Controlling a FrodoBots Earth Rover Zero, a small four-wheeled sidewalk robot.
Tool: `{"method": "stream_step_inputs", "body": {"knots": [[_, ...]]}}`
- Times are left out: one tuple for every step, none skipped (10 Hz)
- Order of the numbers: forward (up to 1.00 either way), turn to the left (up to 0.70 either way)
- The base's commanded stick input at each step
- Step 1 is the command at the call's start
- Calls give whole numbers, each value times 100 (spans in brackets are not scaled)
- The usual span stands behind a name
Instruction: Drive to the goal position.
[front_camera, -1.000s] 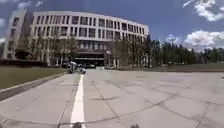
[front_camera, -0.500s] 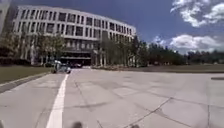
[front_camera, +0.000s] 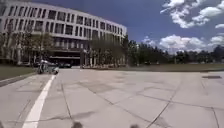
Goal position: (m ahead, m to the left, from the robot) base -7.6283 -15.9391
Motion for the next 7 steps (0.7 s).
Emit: {"method": "stream_step_inputs", "body": {"knots": [[70,-31],[70,-31],[70,-31],[70,-31],[70,-31],[70,-31],[70,-31]]}}
